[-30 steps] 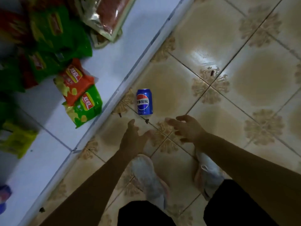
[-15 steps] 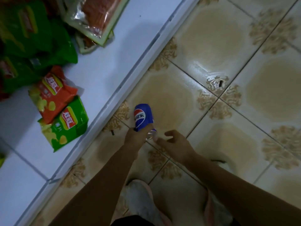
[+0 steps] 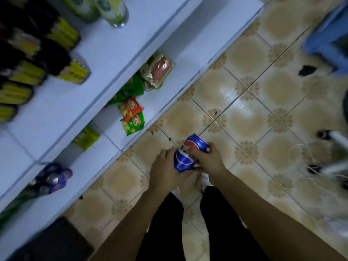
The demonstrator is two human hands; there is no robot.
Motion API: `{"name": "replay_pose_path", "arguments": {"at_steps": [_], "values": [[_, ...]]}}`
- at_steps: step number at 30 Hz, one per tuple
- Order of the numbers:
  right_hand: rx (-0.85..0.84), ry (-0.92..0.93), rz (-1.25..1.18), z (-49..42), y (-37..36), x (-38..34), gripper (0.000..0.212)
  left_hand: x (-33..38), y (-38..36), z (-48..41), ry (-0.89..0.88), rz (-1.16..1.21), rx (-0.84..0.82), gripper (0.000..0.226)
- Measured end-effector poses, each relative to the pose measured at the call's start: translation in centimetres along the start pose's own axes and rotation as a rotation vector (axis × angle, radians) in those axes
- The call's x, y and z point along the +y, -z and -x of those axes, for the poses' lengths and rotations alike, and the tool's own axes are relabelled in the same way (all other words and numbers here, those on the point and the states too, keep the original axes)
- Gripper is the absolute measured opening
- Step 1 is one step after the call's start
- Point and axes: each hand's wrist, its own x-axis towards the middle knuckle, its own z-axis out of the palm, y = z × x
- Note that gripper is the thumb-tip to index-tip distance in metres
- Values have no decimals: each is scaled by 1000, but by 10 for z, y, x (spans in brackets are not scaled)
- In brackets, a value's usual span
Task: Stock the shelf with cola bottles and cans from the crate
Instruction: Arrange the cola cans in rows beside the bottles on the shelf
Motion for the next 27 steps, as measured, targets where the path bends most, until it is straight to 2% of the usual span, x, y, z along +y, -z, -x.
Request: {"name": "replay_pose_path", "arguments": {"at_steps": [3,5,7,10,12,14,17,21,27], "values": [[-4,190,74,73,15,-26,58,38,30,65,48,308,63,111],[-31,416,261,116,22,-40,58,57,44,99,77,527,119,111],[-82,737,556,155,27,-53,64,67,57,128,93,657,167,108],[-135,1245,1019,198,28,-76,73,73,71,168,-4,559,272,110],[-187,1419,1123,220,22,-93,75,77,74,188,-52,481,399,101],[-293,1445,1050,242,9,-107,72,85,82,203,-91,472,549,93],[-497,1288,842,278,-20,-123,70,99,113,222,-197,456,787,78],[-680,1212,759,320,-68,-139,68,96,161,255,-176,477,1057,61],[-746,1071,591,371,-142,-129,68,61,221,304,-172,711,1149,55]]}}
